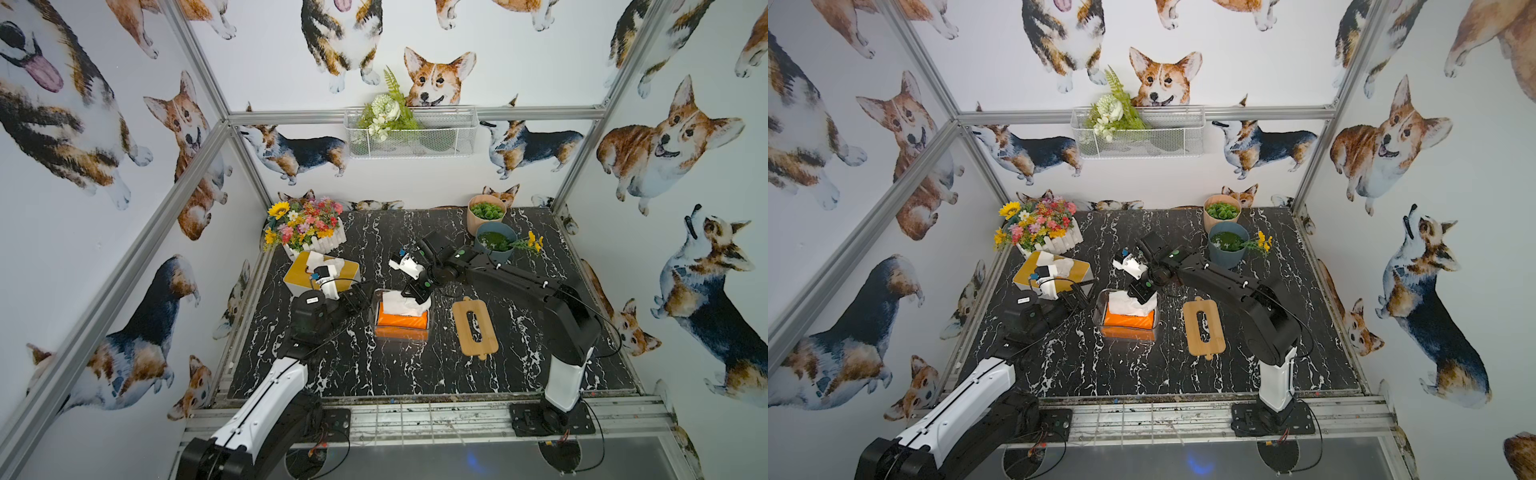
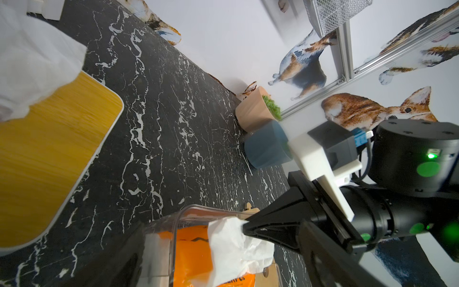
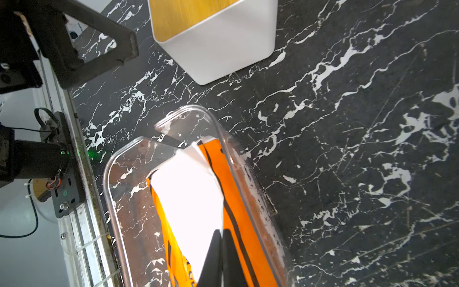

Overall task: Put the tissue paper into the tissue box
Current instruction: Pull the paper towel from the tissue box.

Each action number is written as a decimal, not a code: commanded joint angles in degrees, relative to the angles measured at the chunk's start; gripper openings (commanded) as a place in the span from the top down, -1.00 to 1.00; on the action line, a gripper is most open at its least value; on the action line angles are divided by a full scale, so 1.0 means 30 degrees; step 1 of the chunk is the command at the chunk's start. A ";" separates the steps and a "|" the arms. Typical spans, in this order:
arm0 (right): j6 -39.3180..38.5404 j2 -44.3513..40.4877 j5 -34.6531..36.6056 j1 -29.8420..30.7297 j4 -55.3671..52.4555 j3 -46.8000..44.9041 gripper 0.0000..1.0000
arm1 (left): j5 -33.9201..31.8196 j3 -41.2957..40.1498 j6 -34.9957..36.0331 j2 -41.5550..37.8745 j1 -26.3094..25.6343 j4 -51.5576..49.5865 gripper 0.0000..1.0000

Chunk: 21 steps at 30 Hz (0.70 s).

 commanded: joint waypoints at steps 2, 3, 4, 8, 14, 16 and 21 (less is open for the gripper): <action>0.0000 -0.0597 -0.0137 0.0444 -0.0009 -0.0181 0.98 | 0.0084 0.0137 0.0176 0.0041 0.0048 0.0384 -1.00; 0.0030 -0.0749 -0.0040 0.0567 0.0006 -0.0268 0.98 | 0.0084 0.0143 0.0190 0.0041 0.0048 0.0408 -1.00; 0.0094 -0.0875 0.0049 0.0708 0.0005 -0.0392 0.98 | 0.0084 0.0099 0.0175 0.0033 0.0056 0.0410 -1.00; 0.0372 -0.1327 0.0056 0.1113 0.0251 -0.1104 0.98 | 0.0084 0.0023 0.0168 0.0006 0.0063 0.0440 -1.00; 0.0824 -0.2141 -0.0030 0.1676 0.1004 -0.2340 0.88 | 0.0055 -0.0070 0.0168 -0.0120 0.0078 0.0440 -1.00; 0.0958 -0.2463 0.0014 0.1769 0.1201 -0.2566 0.86 | 0.0084 -0.0054 0.0168 -0.0123 0.0078 0.0440 -1.00; 0.1323 -0.3467 0.0392 0.1787 0.1556 -0.2697 0.59 | 0.0275 0.0068 0.0278 -0.0072 0.0100 0.0542 -1.00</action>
